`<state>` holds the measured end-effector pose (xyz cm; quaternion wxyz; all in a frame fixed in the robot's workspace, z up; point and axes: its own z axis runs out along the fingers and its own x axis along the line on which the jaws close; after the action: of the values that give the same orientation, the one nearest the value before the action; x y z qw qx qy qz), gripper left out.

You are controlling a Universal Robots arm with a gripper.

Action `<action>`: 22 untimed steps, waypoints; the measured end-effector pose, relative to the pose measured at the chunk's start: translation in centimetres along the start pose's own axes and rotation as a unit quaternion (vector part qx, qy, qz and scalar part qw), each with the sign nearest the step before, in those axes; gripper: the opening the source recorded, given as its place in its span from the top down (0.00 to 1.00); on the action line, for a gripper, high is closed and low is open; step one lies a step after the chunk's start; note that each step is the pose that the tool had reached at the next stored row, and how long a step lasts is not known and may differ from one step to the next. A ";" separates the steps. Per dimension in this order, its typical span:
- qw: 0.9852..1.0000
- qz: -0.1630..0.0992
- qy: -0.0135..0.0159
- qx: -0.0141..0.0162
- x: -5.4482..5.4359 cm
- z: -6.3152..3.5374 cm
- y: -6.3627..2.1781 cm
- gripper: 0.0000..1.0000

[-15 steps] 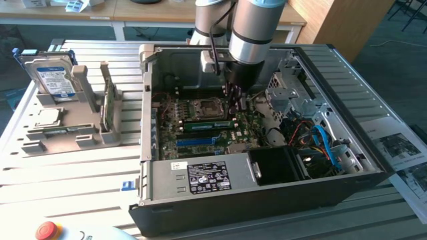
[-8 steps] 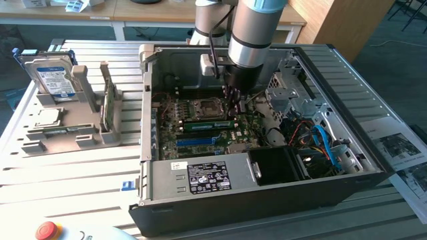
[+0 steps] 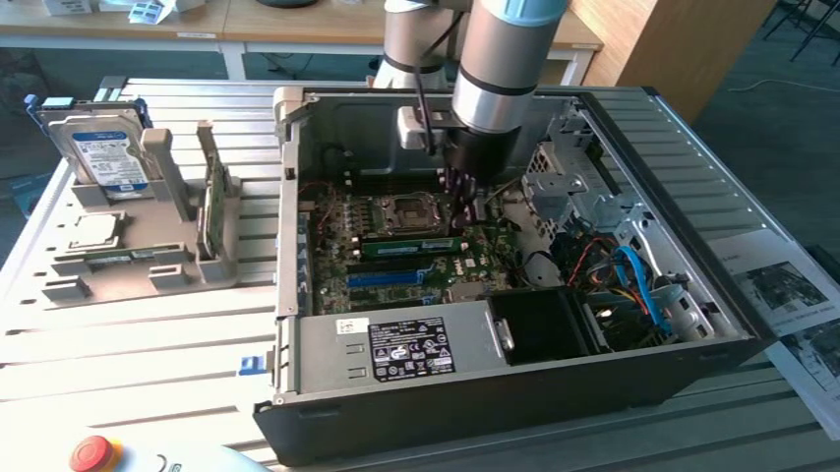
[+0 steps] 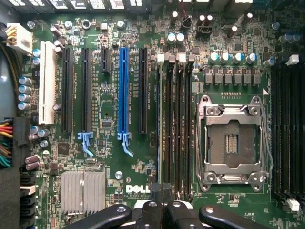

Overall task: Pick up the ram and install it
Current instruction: 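Press down the ram until it locks into place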

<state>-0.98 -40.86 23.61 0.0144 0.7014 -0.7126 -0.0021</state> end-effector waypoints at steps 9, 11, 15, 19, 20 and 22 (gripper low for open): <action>1.000 0.000 0.000 0.000 0.0 0.03 -0.59 0.90; 1.000 0.000 0.000 0.000 0.0 0.07 -0.59 0.90; 1.000 0.000 0.000 0.000 0.0 0.27 -0.60 0.90; 1.000 0.000 0.000 0.000 0.0 0.35 -0.60 0.90; 1.000 0.000 0.000 0.000 0.0 0.35 -0.60 0.90; 1.000 0.000 0.000 0.000 0.0 0.35 -0.60 0.90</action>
<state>-0.39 -40.86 23.24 0.0144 0.7015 -0.7126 -0.0021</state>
